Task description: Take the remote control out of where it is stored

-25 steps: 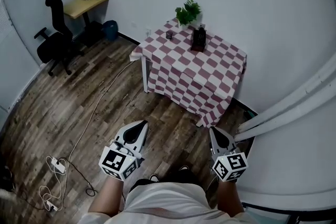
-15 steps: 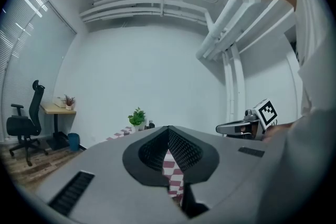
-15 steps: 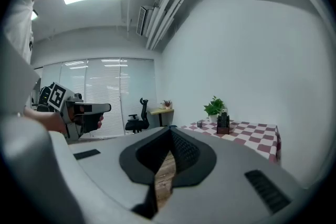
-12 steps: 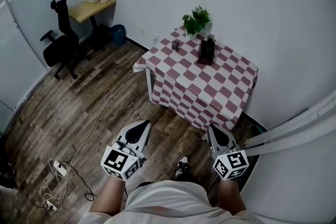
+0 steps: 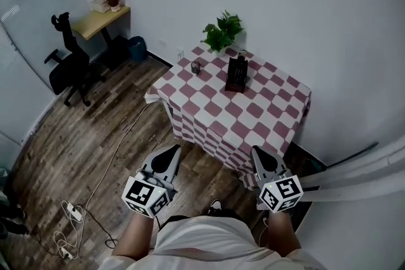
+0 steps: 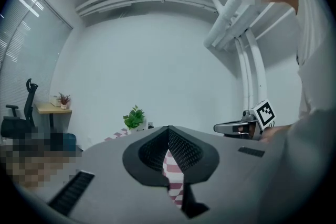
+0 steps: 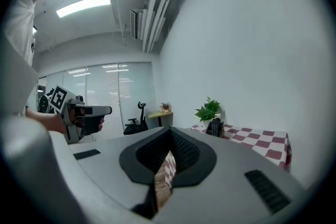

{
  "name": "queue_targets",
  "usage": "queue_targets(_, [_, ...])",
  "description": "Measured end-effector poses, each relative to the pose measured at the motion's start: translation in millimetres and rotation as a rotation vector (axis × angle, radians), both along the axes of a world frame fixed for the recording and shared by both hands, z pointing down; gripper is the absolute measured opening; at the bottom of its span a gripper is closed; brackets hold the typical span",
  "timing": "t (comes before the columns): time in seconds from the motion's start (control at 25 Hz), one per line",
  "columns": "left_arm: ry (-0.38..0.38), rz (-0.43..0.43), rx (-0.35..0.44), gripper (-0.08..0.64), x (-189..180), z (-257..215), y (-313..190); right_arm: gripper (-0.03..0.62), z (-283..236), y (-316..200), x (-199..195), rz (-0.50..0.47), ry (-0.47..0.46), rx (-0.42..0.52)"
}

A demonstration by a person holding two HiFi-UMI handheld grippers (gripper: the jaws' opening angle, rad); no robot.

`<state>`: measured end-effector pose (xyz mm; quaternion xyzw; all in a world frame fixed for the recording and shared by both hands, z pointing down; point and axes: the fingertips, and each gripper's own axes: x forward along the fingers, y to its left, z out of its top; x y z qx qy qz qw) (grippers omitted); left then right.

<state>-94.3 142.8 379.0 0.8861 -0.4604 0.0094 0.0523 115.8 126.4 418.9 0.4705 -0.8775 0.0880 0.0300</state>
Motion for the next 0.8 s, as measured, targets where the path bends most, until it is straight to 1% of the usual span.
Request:
queue_targets(0.16, [-0.025, 0.027, -0.003, 0.006, 31, -1, -31, 0.014, 4, -33, 26, 0.000, -0.081, -0.034])
queue_targets(0.28, [-0.033, 0.041, -0.012, 0.007, 44, -1, -54, 0.014, 9, -51, 37, 0.011, -0.098, -0.042])
queue_targets(0.44, [-0.011, 0.066, -0.027, 0.006, 57, 0, -82, 0.014, 18, -72, 50, 0.033, -0.117, -0.075])
queue_targets(0.6, [0.011, 0.108, -0.030, 0.006, 63, 8, -121, 0.014, 18, -99, 55, 0.074, -0.105, -0.079])
queue_targets(0.8, [0.036, 0.175, -0.055, 0.006, 62, 17, -181, 0.014, 17, -147, 55, 0.173, -0.085, -0.084])
